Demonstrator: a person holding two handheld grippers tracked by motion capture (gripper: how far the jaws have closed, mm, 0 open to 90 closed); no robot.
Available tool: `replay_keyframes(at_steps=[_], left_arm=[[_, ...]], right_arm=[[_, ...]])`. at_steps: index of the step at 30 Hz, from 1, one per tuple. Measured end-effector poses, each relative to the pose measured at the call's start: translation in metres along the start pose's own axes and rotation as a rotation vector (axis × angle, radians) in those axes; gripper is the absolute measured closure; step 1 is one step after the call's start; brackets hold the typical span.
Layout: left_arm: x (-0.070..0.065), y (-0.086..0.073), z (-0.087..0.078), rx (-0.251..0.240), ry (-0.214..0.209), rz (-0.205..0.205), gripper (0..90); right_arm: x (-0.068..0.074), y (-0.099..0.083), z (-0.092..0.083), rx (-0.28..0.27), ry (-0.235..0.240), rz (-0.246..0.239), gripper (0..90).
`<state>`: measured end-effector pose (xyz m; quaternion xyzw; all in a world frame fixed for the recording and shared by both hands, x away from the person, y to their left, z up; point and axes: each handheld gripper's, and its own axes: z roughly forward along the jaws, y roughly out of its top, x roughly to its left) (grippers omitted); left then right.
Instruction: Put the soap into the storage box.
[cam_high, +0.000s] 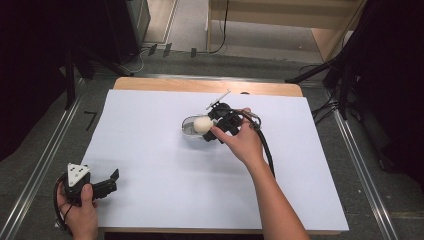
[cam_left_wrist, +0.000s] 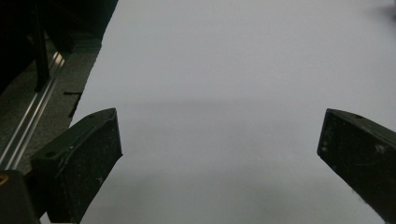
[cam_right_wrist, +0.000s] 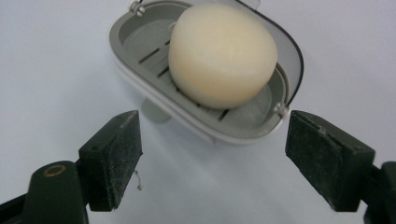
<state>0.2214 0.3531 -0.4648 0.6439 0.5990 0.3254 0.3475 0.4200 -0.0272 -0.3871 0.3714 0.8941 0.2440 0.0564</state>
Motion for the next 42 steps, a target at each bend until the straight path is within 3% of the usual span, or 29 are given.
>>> replay_keyframes(at_steps=[19,26,42], left_arm=[[0.0,0.0,0.0,0.002,0.003,0.002,0.1],[0.0,0.0,0.0,0.003,0.004,0.004,0.1],[-0.001,0.0,0.0,0.004,0.006,0.013,0.1]], right_arm=[[-0.012,-0.042,-0.015,-0.012,-0.005,0.02,12.6],[-0.017,-0.061,-0.016,-0.006,0.006,0.016,2.6],[-0.025,-0.098,-0.022,-0.048,-0.014,0.054,2.7]])
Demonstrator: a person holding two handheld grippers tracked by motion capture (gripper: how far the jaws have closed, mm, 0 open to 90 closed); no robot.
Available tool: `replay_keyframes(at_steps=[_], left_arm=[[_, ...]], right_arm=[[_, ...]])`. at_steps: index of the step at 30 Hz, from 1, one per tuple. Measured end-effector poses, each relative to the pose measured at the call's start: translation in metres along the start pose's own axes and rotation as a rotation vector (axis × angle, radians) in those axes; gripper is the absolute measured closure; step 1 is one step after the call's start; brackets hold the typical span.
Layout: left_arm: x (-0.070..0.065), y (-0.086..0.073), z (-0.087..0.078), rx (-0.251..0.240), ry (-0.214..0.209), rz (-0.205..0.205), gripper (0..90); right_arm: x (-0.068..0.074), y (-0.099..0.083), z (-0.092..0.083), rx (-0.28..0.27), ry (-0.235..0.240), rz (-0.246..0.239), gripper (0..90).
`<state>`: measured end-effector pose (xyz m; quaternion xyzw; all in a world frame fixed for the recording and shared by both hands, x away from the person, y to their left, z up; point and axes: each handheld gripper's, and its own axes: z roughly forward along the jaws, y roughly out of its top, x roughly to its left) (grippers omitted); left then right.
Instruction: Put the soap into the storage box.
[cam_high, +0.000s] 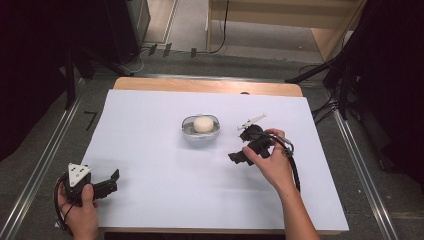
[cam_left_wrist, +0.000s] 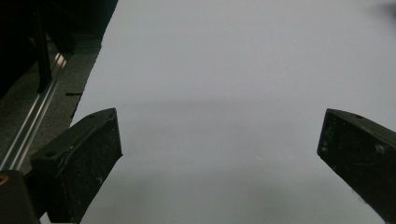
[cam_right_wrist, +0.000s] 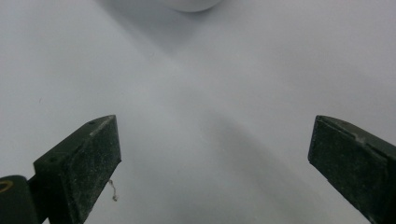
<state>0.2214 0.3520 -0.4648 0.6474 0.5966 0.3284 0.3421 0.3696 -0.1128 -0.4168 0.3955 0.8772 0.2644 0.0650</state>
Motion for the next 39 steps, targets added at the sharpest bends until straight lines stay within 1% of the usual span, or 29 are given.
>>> replay_keyframes(at_steps=[9,18,20,27,29,30,32,35,39], left_arm=[[-0.001,0.0,0.0,-0.004,0.0,0.003,0.1],[-0.002,0.0,0.0,0.003,0.007,0.011,0.1],[-0.002,0.0,0.0,0.005,0.007,0.012,0.1],[-0.003,0.0,0.001,0.001,0.012,0.018,0.1],[-0.003,0.0,0.001,0.002,0.011,0.02,0.1],[-0.003,0.0,0.001,0.002,0.011,0.02,0.1],[-0.003,0.0,0.001,0.001,0.011,0.02,0.1],[-0.003,0.0,0.001,-0.001,0.01,0.021,0.1],[-0.003,0.0,0.0,-0.001,0.01,0.022,0.1]], right_arm=[[-0.005,-0.017,-0.005,-0.013,0.002,0.014,2.7],[-0.011,-0.034,-0.011,-0.025,-0.002,0.037,2.7],[-0.012,-0.036,-0.011,-0.026,-0.002,0.035,2.7],[-0.018,-0.053,-0.014,-0.033,-0.003,0.056,2.8],[-0.019,-0.057,-0.015,-0.032,-0.005,0.069,2.8],[-0.019,-0.057,-0.015,-0.032,-0.005,0.069,2.8],[-0.022,-0.063,-0.016,-0.034,-0.012,0.064,2.8],[-0.024,-0.069,-0.018,-0.034,-0.016,0.081,2.8],[-0.027,-0.074,-0.021,-0.037,-0.022,0.083,2.8]])
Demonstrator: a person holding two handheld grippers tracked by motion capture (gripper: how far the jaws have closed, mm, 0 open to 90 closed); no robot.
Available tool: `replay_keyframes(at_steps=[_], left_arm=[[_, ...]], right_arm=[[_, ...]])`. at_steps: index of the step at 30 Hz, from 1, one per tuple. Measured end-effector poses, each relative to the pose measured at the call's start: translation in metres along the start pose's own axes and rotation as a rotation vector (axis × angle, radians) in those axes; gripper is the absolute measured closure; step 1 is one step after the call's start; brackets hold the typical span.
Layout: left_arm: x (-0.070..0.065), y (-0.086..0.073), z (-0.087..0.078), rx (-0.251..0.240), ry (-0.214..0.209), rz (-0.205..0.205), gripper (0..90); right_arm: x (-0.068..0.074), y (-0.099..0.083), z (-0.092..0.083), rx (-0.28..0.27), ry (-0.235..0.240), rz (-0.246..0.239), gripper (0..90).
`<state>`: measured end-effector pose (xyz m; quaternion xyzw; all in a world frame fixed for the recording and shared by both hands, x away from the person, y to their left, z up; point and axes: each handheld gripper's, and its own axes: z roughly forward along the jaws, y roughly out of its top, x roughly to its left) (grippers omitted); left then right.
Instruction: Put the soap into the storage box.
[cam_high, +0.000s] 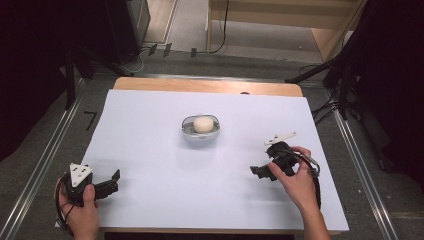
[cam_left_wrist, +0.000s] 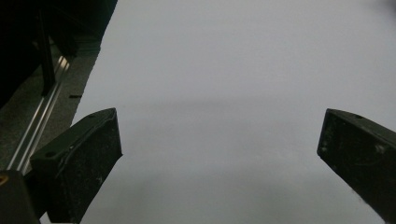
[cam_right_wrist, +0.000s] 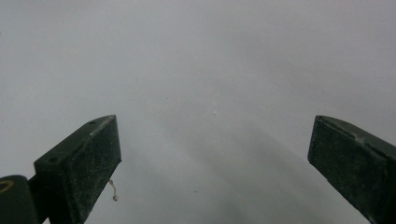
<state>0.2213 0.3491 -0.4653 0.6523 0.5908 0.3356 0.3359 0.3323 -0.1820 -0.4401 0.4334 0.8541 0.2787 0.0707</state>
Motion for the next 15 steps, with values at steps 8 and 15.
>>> replay_keyframes(at_steps=[8,15], left_arm=[[0.0,0.0,0.0,0.0,0.0,0.002,0.1],[0.0,0.0,0.0,0.004,-0.001,0.007,0.1]], right_arm=[[-0.006,-0.014,-0.006,-0.014,-0.006,0.026,2.8],[-0.015,-0.03,-0.006,-0.029,-0.011,0.046,2.8]])
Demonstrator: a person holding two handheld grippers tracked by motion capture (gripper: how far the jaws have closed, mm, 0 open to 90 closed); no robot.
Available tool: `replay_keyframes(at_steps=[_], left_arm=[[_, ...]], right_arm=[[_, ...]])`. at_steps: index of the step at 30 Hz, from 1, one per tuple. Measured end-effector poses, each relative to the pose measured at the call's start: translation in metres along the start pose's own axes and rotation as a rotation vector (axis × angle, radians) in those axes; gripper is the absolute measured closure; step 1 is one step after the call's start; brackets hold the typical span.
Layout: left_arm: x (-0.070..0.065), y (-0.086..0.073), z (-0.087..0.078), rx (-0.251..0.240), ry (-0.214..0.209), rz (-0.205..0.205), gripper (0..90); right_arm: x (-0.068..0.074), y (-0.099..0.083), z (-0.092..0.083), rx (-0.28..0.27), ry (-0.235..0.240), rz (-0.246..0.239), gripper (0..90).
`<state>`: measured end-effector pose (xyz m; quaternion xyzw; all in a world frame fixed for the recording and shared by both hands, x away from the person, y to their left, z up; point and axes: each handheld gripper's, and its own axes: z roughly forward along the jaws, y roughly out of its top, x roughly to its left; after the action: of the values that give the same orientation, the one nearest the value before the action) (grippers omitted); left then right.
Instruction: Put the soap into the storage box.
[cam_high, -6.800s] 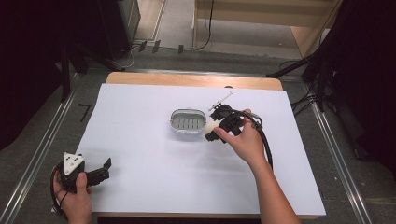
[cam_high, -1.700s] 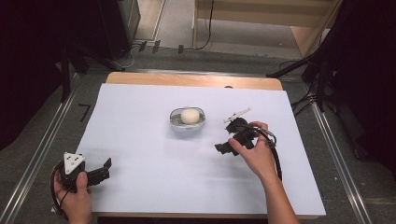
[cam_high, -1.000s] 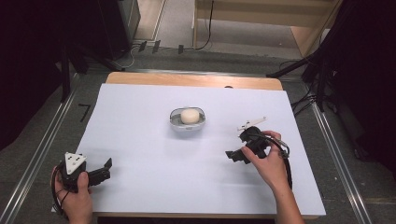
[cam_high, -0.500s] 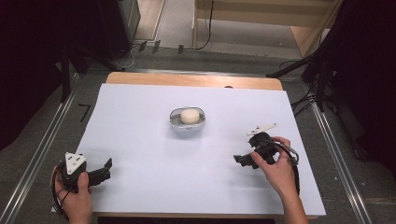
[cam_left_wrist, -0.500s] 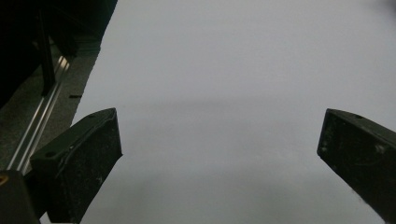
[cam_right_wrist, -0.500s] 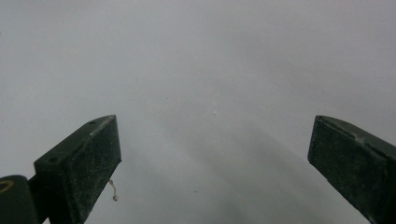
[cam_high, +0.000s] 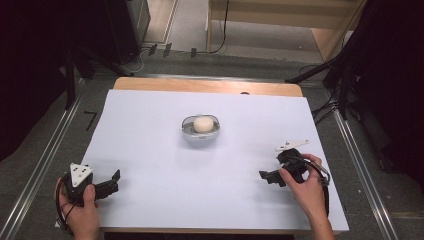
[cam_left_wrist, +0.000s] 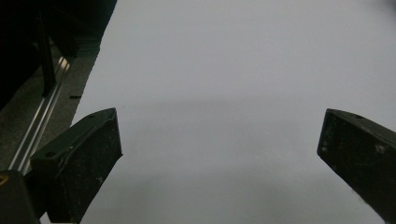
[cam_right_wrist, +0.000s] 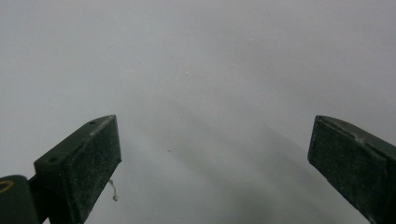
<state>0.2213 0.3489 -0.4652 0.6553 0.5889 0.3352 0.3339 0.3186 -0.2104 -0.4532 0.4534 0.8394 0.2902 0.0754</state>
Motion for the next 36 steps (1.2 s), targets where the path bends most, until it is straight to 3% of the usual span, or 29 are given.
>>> replay_keyframes(at_steps=[13,16,23,33,36], left_arm=[[0.001,0.0,-0.001,-0.008,-0.01,-0.004,0.1],[0.0,0.0,0.0,-0.007,-0.011,-0.002,0.1],[0.001,0.0,-0.001,-0.009,-0.012,-0.002,0.1],[0.001,0.0,-0.001,-0.01,-0.015,-0.004,0.1],[0.001,0.0,-0.001,-0.011,-0.016,-0.006,0.1]], right_arm=[[-0.014,-0.017,-0.009,-0.026,-0.018,0.046,5.4],[-0.023,-0.025,-0.013,-0.057,-0.017,0.074,5.4],[-0.034,-0.043,-0.019,-0.112,-0.053,0.085,5.4],[-0.051,-0.068,-0.028,-0.165,-0.045,0.138,5.4],[-0.054,-0.079,-0.032,-0.213,-0.054,0.142,5.5]])
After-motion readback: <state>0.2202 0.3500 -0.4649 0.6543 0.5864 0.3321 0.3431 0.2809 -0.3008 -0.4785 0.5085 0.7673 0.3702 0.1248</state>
